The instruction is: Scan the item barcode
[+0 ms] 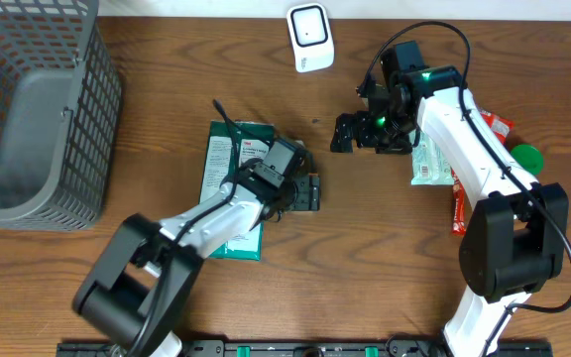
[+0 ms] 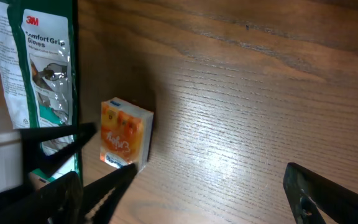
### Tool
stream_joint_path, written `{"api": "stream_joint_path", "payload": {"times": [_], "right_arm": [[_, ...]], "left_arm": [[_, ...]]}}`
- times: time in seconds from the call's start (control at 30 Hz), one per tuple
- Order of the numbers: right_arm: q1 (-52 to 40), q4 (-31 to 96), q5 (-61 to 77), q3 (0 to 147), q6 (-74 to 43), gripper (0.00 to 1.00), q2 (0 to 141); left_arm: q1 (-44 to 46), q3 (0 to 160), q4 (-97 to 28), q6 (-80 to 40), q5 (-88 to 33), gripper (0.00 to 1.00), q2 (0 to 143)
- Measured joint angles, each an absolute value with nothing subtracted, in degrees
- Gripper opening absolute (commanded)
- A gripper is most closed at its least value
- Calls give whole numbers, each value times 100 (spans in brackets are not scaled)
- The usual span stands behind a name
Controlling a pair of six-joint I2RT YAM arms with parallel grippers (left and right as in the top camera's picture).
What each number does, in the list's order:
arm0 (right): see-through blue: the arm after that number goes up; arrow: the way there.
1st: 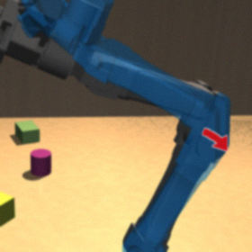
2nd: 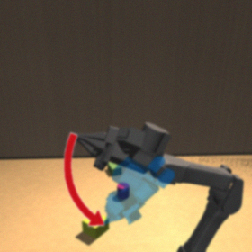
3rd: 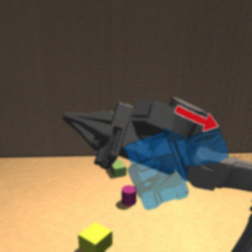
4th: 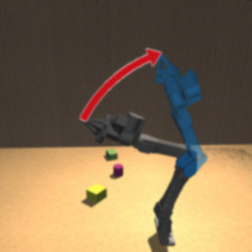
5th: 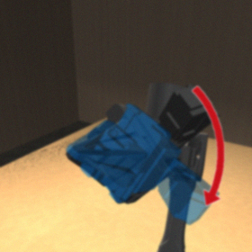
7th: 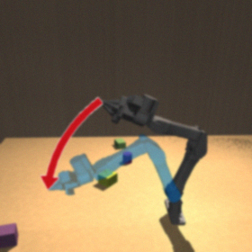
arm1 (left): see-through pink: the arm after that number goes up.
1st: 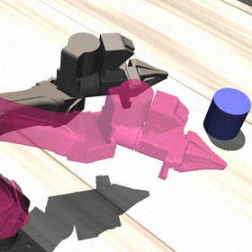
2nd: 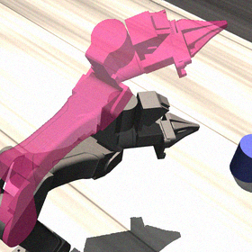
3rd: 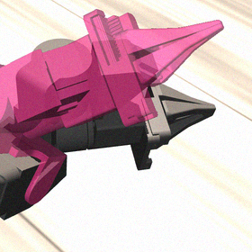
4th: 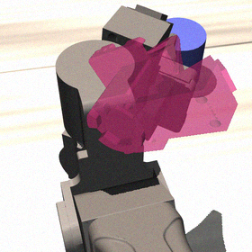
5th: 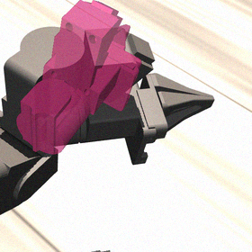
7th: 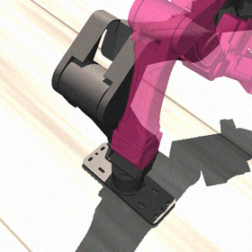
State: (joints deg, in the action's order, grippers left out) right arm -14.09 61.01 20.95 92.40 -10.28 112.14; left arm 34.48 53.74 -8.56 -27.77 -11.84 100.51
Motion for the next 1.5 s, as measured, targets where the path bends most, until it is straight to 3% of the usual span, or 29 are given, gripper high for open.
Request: {"api": "stream_joint_path", "payload": {"times": [0.07,0.13,0.23,0.27,0.3,0.37,0.43,0.47,0.57,0.87,1.5], "right_arm": [[-1411,6104,2099,9240,-1028,96,11214],[-1417,6104,2119,9240,-1037,84,11214],[-1494,6049,2196,9238,-1048,34,11214],[-1573,6012,2233,9238,-1068,11,11214],[-1734,5970,2279,9238,-1138,1,11214],[-2134,5885,2209,9227,-1431,1,11214],[-2432,5824,2058,9185,-1629,1,11214],[-2626,5756,1957,9131,-1763,1,11214],[-3098,5402,1625,8882,-2117,1,11214],[-3876,4797,364,8051,-3164,1,11214],[-3387,4595,-523,7529,-3542,1,11214]], "left_arm": [[3352,5374,-1007,-2733,-1162,77,9712],[3085,5384,-1227,-2700,-1138,59,9122],[2519,5448,-1750,-2676,-1111,27,8425],[2226,5459,-1968,-2650,-1098,20,8180],[1833,5465,-2211,-2617,-1028,21,7918],[1269,5489,-2606,-2412,-1000,41,7747],[965,5489,-2812,-2237,-1011,51,7754],[801,5489,-2882,-2152,-998,63,7762],[462,5489,-2976,-1984,-989,72,7762],[298,5489,-3011,-1879,-991,79,7762],[298,5489,-3030,-1813,-991,81,7762]]}}
